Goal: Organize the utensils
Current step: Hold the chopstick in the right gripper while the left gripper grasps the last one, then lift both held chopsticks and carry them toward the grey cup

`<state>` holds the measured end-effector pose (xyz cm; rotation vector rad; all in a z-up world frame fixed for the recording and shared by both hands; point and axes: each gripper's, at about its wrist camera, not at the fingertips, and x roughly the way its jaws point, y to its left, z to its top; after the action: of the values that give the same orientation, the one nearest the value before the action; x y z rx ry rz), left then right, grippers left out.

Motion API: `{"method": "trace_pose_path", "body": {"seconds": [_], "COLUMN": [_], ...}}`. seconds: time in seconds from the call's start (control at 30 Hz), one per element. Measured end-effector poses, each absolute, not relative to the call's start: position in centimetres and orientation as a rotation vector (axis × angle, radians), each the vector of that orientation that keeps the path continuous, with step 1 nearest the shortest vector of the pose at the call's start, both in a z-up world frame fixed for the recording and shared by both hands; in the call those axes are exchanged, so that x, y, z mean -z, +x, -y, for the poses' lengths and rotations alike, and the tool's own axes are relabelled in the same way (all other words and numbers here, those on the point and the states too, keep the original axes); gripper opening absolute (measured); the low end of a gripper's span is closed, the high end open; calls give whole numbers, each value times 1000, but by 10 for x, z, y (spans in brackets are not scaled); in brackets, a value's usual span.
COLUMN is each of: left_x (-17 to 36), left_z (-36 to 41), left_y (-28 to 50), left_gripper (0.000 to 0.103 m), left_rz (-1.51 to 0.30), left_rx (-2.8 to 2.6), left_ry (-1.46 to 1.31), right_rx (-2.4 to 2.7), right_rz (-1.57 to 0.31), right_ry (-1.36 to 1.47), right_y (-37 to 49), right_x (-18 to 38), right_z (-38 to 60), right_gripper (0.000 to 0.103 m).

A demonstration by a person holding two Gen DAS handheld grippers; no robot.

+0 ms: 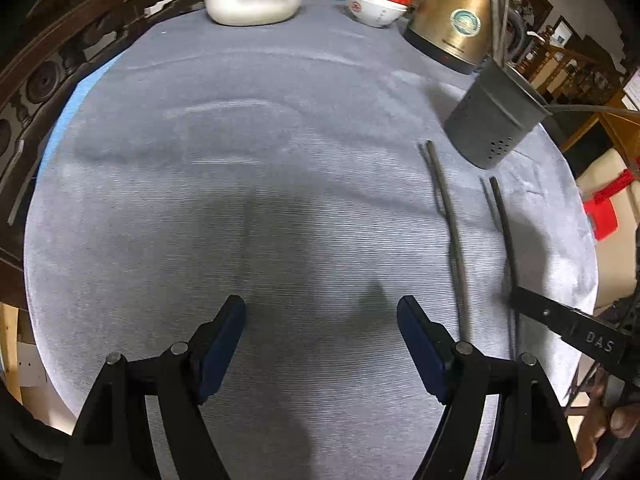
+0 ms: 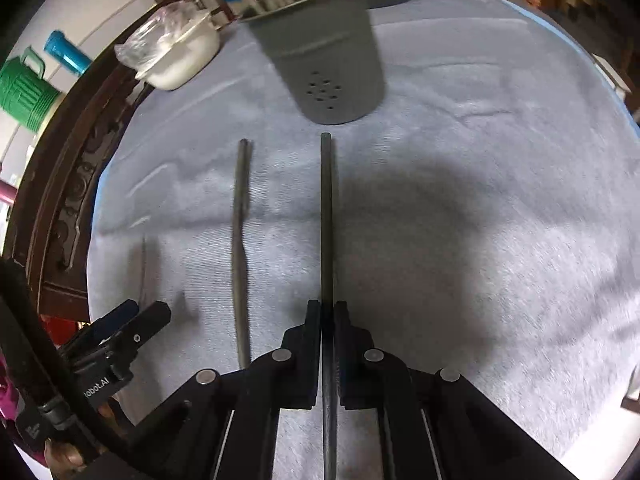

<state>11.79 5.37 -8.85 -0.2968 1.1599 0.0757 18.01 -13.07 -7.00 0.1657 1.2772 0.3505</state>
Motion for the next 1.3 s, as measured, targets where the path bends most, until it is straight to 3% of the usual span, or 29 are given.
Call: {"method": "trace_pose_path", "body": {"seconds": [0.4, 0.87, 1.07, 1.1, 1.3], "left_x": [86, 79, 92, 95, 96], "left_z": [-53, 0, 11, 11, -4], "left_y": [120, 187, 211, 215, 223], "left_gripper": [78, 78, 30, 8, 6], "left_rz": [-1188, -1313, -1415, -1439, -1531], "left_rx": [-83, -55, -66, -47, 31], "left_ry": [-316, -320, -293, -285, -184], "right_rx": [-372, -378, -397, -401, -420], "right_rz": [-1309, -1301, -1294, -1294, -1302], "right_ry": [106, 301, 329, 331, 325], "right_y": [203, 194, 191, 191, 192], "right_x": [71, 78, 79, 79, 79], "right_z": [120, 176, 185, 186, 189], "right_gripper": [10, 7, 8, 8, 8]}}
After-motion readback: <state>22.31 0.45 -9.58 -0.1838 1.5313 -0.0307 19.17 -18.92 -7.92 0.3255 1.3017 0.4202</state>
